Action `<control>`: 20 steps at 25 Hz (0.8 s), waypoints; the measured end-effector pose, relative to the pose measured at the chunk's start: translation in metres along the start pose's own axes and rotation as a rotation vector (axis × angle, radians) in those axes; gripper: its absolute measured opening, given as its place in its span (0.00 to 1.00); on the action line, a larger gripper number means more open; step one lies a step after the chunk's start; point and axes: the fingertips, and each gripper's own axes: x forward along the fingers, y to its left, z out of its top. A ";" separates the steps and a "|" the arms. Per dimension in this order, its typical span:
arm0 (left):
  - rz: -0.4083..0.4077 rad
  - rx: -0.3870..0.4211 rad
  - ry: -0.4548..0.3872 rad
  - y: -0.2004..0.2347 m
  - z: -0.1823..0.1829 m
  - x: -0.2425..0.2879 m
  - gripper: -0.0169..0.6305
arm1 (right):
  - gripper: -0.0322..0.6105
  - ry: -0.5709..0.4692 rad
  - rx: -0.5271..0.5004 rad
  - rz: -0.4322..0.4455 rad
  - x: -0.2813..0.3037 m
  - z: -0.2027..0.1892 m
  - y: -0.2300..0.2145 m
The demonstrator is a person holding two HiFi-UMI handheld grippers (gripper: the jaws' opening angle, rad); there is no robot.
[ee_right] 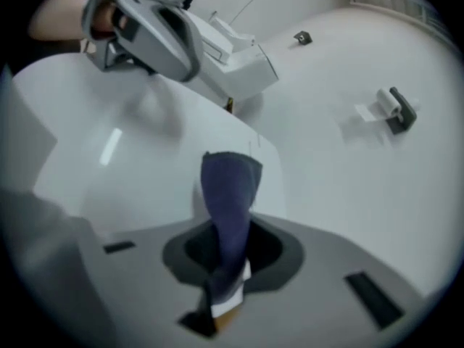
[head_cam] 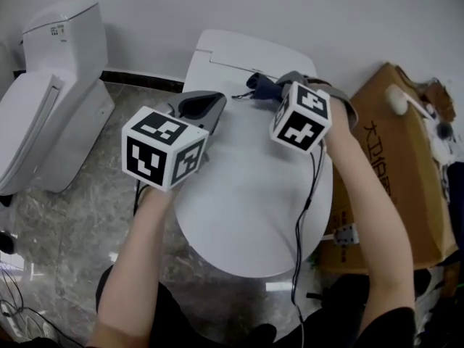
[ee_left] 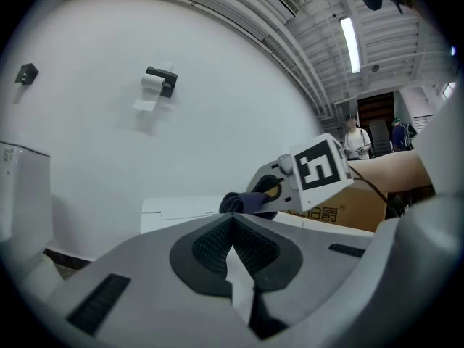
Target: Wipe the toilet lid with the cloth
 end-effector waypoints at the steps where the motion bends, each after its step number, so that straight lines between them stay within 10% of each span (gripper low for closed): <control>1: -0.003 -0.001 0.008 0.000 -0.001 0.001 0.05 | 0.15 0.008 -0.004 -0.004 0.010 0.002 -0.005; 20: -0.002 -0.004 -0.001 -0.001 -0.001 -0.001 0.05 | 0.15 0.074 -0.038 0.046 0.105 0.019 -0.039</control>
